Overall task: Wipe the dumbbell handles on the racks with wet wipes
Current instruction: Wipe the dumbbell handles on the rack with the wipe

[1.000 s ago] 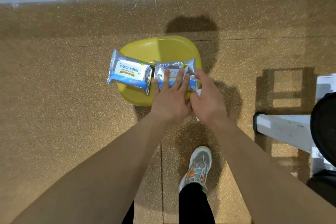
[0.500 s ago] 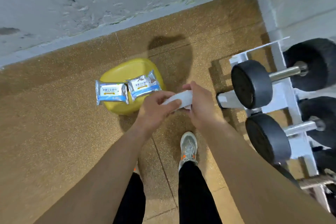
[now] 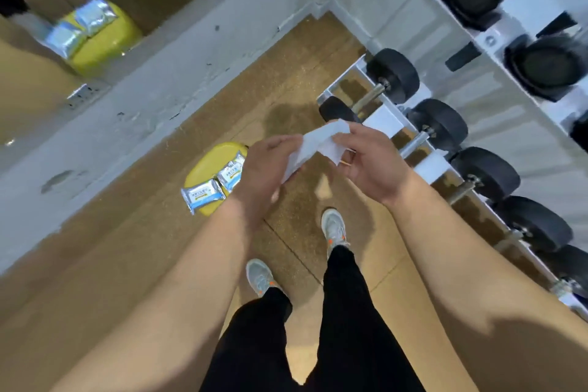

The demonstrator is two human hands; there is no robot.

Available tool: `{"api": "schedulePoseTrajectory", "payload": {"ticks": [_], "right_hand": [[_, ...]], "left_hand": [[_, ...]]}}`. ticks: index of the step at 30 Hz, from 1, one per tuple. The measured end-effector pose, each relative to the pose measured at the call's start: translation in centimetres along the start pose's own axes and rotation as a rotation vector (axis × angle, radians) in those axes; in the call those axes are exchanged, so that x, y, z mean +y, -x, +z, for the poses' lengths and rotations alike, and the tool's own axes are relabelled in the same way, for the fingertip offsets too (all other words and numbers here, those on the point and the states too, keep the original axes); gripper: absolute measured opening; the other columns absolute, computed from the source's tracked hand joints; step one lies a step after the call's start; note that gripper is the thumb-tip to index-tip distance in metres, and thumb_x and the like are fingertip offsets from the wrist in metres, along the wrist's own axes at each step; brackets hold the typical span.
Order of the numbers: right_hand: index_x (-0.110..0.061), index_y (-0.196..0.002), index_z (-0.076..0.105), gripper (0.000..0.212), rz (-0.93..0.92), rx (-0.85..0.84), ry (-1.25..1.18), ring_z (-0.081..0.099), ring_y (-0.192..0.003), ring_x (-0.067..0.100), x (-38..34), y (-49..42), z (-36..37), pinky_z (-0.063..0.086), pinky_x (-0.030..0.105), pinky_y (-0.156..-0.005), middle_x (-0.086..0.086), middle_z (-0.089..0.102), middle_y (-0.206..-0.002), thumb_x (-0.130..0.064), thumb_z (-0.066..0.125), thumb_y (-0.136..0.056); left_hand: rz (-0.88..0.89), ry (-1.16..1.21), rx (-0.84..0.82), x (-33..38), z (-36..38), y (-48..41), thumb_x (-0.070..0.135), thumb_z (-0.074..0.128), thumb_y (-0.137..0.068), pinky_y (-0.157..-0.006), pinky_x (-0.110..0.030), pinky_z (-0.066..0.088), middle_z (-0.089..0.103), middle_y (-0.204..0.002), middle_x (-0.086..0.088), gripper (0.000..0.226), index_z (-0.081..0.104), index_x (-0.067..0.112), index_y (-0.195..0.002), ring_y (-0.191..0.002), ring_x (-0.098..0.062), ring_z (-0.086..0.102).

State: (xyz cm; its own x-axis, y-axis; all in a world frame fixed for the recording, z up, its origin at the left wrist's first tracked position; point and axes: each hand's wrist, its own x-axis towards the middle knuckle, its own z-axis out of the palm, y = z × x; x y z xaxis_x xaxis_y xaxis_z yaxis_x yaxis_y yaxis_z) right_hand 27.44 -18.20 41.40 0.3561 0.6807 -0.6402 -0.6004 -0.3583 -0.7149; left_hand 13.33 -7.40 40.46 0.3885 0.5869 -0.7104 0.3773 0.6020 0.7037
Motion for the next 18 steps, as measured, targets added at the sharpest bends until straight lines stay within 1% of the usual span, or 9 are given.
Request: {"api": "schedulePoseTrajectory", "payload": {"ticks": [3,5,7,8,10,12,13,15,18], "right_hand": [[-0.002,-0.117,0.068,0.021,-0.043,0.095,-0.033,0.068,-0.096,0.021,-1.4,3.6,-1.1,0.060,0.032,-0.084,0.019,0.068,-0.112,-0.012,0.059,-0.101],[-0.001,-0.120,0.067,0.025,-0.057,0.181,-0.062,0.069,-0.101,0.025,-2.1,5.2,-1.8,0.059,0.038,-0.090,0.022,0.070,-0.117,-0.016,0.062,-0.100],[-0.001,-0.108,0.071,0.023,-0.076,0.260,-0.087,0.067,-0.097,0.034,-3.1,6.5,-2.5,0.057,0.047,-0.093,0.028,0.069,-0.108,-0.021,0.068,-0.097],[-0.002,-0.099,0.072,0.024,-0.092,0.282,-0.084,0.063,-0.091,0.037,-3.7,7.1,-2.9,0.055,0.048,-0.089,0.029,0.065,-0.098,-0.025,0.071,-0.095],[-0.004,-0.089,0.070,0.027,-0.122,0.298,-0.068,0.061,-0.076,0.032,-5.2,8.1,-3.8,0.052,0.037,-0.074,0.020,0.063,-0.081,-0.031,0.073,-0.093],[-0.004,-0.088,0.069,0.028,-0.131,0.292,-0.053,0.062,-0.061,0.019,-7.1,9.1,-4.7,0.050,0.025,-0.053,0.008,0.066,-0.069,-0.030,0.068,-0.097],[-0.004,-0.088,0.069,0.028,-0.144,0.285,-0.049,0.061,-0.057,0.017,-8.0,9.3,-5.3,0.046,0.024,-0.048,0.007,0.067,-0.068,-0.030,0.066,-0.099],[-0.004,-0.091,0.069,0.029,-0.161,0.270,-0.038,0.061,-0.057,0.019,-9.9,9.7,-6.8,0.046,0.026,-0.047,0.011,0.067,-0.072,-0.030,0.063,-0.101],[-0.008,-0.093,0.071,0.023,-0.150,0.219,-0.011,0.067,-0.074,0.023,-13.0,10.3,-9.8,0.055,0.034,-0.063,0.011,0.070,-0.083,-0.030,0.067,-0.097]], "left_hand": [[-0.012,-0.112,-0.039,2.1,2.0,3.0,0.030,0.068,-0.094,-0.058,-0.018,0.048,0.072,-0.078,0.009,0.013,0.074,0.018,-0.094,-0.069,-0.005,0.067],[0.068,-0.230,-0.045,3.1,3.4,4.7,0.029,0.066,-0.095,-0.059,-0.018,0.045,0.069,-0.082,0.014,0.013,0.073,0.022,-0.087,-0.072,0.001,0.063],[0.242,-0.250,-0.075,4.3,5.2,6.5,0.025,0.067,-0.095,-0.065,-0.010,0.045,0.069,-0.087,0.018,0.007,0.072,0.023,-0.092,-0.079,0.006,0.063],[0.320,-0.233,-0.117,5.0,6.2,7.4,0.023,0.068,-0.095,-0.070,-0.009,0.047,0.070,-0.092,0.018,0.006,0.072,0.025,-0.099,-0.086,0.006,0.064],[0.428,-0.255,-0.221,6.2,8.4,8.9,0.021,0.074,-0.091,-0.081,-0.016,0.052,0.072,-0.102,0.016,0.020,0.070,0.028,-0.109,-0.097,-0.001,0.067],[0.490,-0.334,-0.244,7.3,11.0,10.2,0.012,0.077,-0.085,-0.080,-0.021,0.055,0.074,-0.102,0.010,0.029,0.070,0.023,-0.111,-0.094,-0.007,0.070],[0.505,-0.340,-0.213,7.8,12.3,10.6,0.007,0.076,-0.084,-0.076,-0.020,0.055,0.075,-0.098,0.007,0.028,0.071,0.018,-0.109,-0.090,-0.007,0.071],[0.488,-0.262,-0.161,8.9,14.6,11.3,0.001,0.072,-0.086,-0.067,-0.016,0.052,0.074,-0.089,0.001,0.021,0.071,0.011,-0.105,-0.079,-0.005,0.070],[0.435,-0.216,-0.133,10.7,17.4,11.5,0.003,0.068,-0.093,-0.062,-0.019,0.050,0.067,-0.079,0.001,0.013,0.070,0.009,-0.104,-0.070,-0.004,0.063]]}}
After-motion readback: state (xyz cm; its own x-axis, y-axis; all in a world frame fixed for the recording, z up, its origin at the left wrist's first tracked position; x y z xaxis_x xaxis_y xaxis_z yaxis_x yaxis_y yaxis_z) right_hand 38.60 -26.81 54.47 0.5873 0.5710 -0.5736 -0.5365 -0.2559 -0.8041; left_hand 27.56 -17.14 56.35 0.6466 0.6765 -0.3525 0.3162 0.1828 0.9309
